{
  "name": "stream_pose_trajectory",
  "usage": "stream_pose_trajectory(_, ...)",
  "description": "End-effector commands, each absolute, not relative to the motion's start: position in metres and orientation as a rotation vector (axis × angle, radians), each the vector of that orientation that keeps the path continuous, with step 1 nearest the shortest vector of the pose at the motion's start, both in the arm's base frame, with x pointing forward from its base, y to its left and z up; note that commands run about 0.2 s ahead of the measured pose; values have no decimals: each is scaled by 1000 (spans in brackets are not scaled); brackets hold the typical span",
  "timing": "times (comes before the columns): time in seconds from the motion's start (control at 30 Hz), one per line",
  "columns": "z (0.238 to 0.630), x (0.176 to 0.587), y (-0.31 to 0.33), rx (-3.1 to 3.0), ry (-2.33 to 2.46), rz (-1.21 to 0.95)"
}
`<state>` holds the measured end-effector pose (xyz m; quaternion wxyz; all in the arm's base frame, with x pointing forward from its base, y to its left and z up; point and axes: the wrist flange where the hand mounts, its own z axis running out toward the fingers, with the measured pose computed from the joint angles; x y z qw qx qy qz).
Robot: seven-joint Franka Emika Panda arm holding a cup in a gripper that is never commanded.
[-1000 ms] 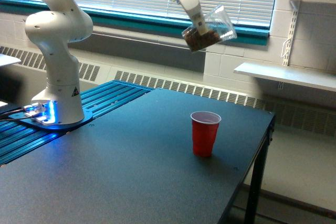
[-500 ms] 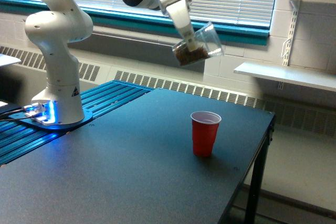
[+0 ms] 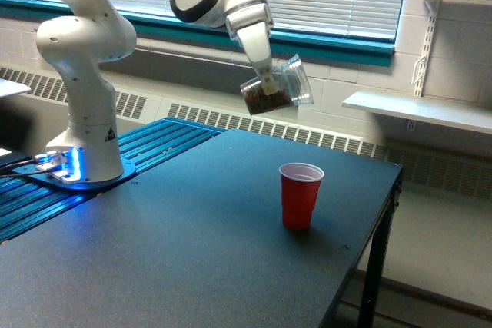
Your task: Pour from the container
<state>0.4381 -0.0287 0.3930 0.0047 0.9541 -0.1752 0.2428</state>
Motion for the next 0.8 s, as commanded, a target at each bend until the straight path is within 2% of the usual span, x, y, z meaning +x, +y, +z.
stream_pose_trajectory(0.03, 386, 437, -25, 2978, -563, 745)
stream_pose_trajectory(0.8, 348, 430, -7, 2940, -493, 595)
